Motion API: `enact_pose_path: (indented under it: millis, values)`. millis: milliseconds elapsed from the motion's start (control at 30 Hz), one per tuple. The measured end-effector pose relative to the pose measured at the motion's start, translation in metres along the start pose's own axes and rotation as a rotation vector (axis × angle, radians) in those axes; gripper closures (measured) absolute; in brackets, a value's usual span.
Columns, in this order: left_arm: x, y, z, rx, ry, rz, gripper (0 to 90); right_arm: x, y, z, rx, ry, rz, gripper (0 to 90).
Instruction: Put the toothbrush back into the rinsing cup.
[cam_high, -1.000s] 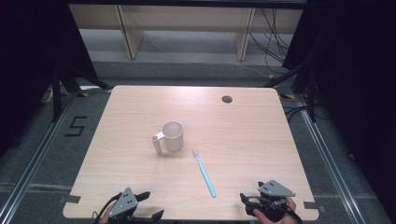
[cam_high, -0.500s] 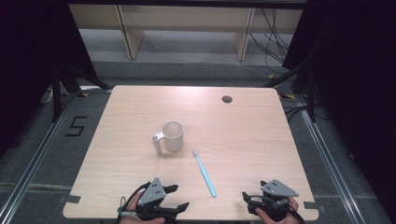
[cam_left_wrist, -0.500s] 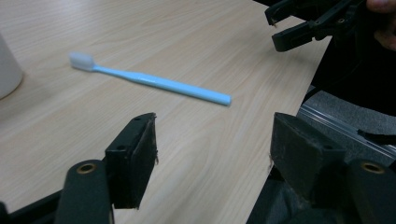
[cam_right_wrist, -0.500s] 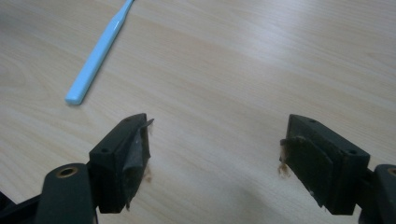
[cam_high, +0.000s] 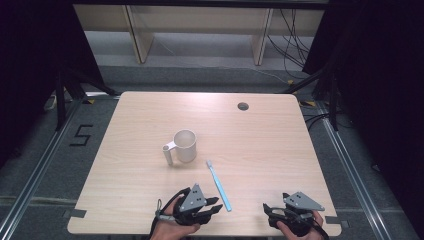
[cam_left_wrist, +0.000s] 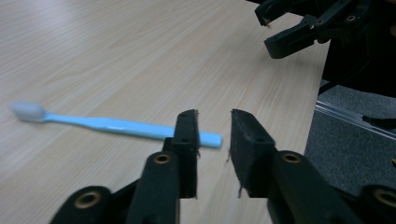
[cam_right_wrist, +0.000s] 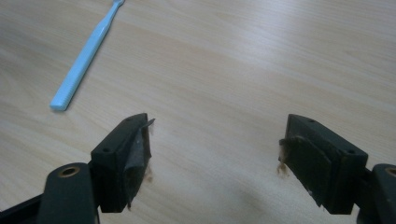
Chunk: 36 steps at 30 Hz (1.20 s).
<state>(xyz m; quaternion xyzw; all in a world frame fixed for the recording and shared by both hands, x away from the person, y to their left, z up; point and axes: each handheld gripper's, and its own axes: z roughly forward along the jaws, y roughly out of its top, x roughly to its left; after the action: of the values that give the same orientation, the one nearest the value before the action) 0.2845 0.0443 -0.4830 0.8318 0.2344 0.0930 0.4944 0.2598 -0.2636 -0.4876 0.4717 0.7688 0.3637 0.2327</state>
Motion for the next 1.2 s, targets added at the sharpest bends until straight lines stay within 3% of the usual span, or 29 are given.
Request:
enact_pose_path:
  millis: [67, 133, 267, 333, 467, 500, 600, 667, 833, 900, 1200]
  values:
    - [-0.002, 0.002, 0.008, 0.004, -0.005, -0.003, 80.2, 0.002, 0.0, 0.0, 0.014, 0.009, 0.035, 24.2]
    - [-0.001, 0.005, 0.016, 0.028, -0.005, 0.011, 84.9, 0.0, 0.0, 0.0, 0.002, 0.016, 0.002, 24.4]
    - [0.0, 0.006, 0.03, 0.041, -0.02, -0.008, 87.7, 0.001, 0.0, -0.001, 0.009, 0.01, 0.018, 24.6]
    - [0.0, 0.007, 0.036, 0.06, -0.015, -0.01, 88.4, -0.001, 0.001, -0.001, -0.005, 0.002, -0.009, 24.6]
    - [0.003, 0.006, 0.044, 0.077, -0.019, -0.022, 89.4, -0.003, -0.001, 0.0, 0.003, 0.012, 0.012, 24.5]
    - [0.002, 0.007, 0.046, 0.078, -0.024, -0.027, 89.4, -0.005, 0.0, 0.0, -0.005, 0.001, -0.005, 24.5]
    - [0.002, 0.008, 0.052, 0.091, -0.03, -0.017, 89.5, -0.003, -0.001, 0.0, -0.001, 0.012, 0.054, 24.5]
    - [0.002, 0.008, 0.055, 0.092, -0.026, -0.015, 89.4, -0.006, -0.001, -0.001, -0.008, -0.004, 0.024, 24.5]
    - [0.002, 0.008, 0.059, 0.111, -0.025, -0.016, 89.5, -0.006, -0.001, 0.0, -0.007, 0.012, 0.03, 24.6]
    - [0.003, 0.008, 0.061, 0.113, -0.034, -0.026, 89.5, -0.007, -0.001, 0.0, -0.012, 0.011, 0.011, 24.6]
    - [0.007, 0.005, 0.062, 0.144, -0.037, -0.016, 89.4, -0.006, -0.001, 0.0, -0.011, 0.016, 0.023, 24.7]
